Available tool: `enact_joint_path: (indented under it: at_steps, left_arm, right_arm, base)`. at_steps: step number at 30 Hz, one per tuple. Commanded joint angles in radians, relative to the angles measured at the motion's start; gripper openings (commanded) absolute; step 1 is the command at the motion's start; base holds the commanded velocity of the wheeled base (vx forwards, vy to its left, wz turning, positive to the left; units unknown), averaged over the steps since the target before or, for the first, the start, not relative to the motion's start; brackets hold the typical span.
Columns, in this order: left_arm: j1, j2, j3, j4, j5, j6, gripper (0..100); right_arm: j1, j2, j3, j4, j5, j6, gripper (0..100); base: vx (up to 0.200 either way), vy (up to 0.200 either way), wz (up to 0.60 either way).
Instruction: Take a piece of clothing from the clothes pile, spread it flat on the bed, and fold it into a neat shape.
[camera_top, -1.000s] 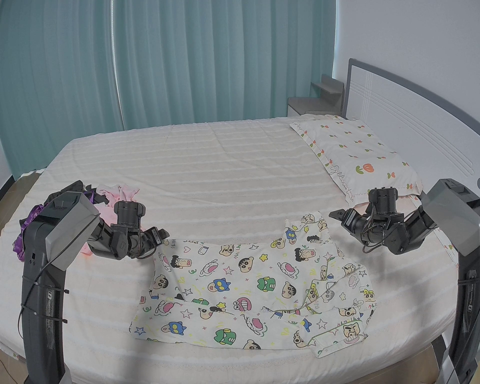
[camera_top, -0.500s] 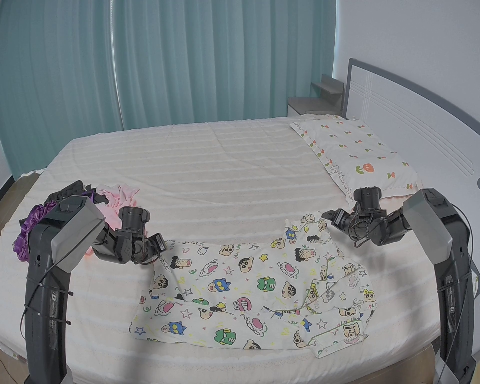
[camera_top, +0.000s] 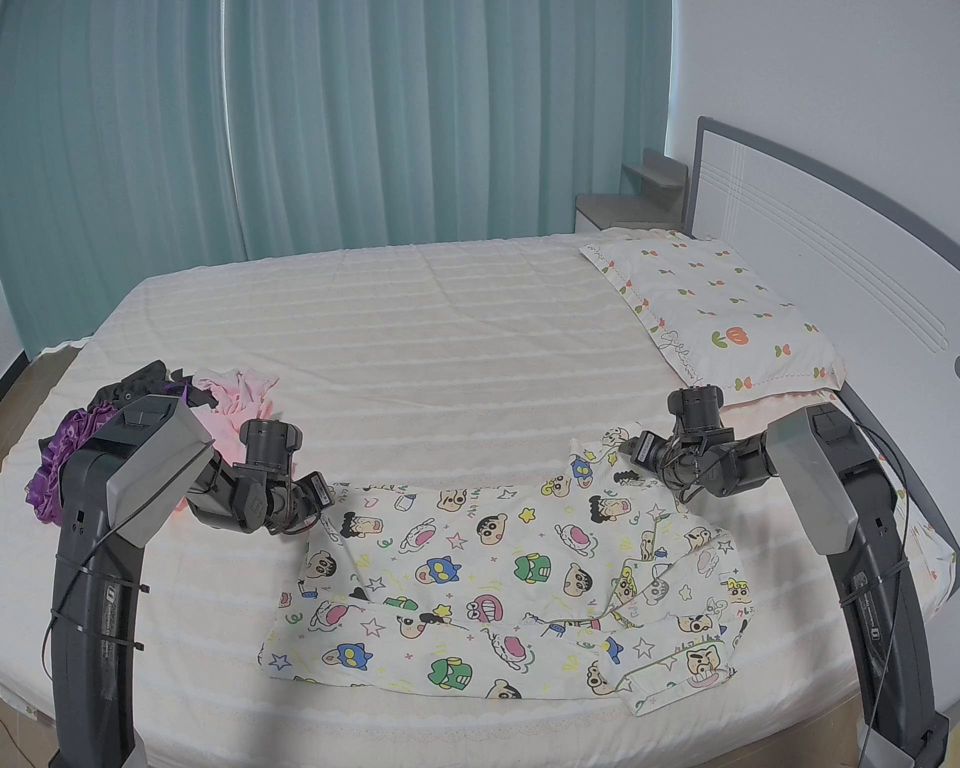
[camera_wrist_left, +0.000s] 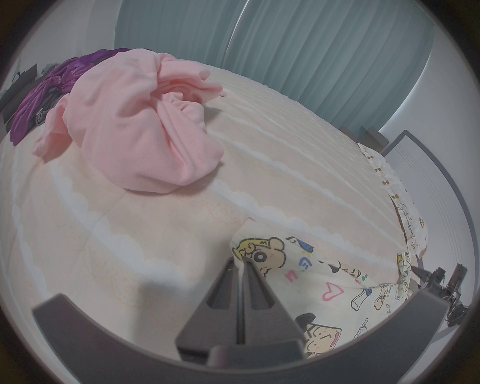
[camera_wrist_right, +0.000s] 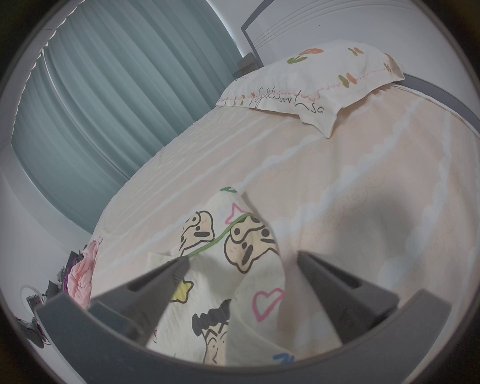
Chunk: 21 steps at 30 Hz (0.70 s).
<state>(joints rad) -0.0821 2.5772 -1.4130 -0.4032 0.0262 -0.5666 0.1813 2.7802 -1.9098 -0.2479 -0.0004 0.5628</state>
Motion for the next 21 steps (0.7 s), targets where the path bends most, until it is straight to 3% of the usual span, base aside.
enact_joint_path:
  at_steps: [1,10,13,21]
  left_arm:
    - [-0.005,-0.008,0.023,-0.016,0.001,-0.003,0]
    - [-0.007,-0.026,0.022,-0.023,0.005,-0.013,0]
    - [-0.005,-0.049,0.022,-0.046,0.017,-0.061,0]
    - [0.001,-0.098,0.043,-0.051,0.015,-0.073,0]
  right_arm:
    - [0.006,0.010,-0.015,0.018,0.005,-0.011,0]
    - [-0.022,-0.033,0.020,-0.010,0.023,0.003,0]
    - [-0.040,-0.064,0.086,-0.111,0.048,0.040,0]
    - [-0.075,-0.163,0.301,-0.301,0.175,0.060,0]
  base:
    - [0.000,0.000,0.00]
    - [0.000,0.000,0.00]
    - [0.000,0.000,0.00]
    - [0.000,0.000,0.00]
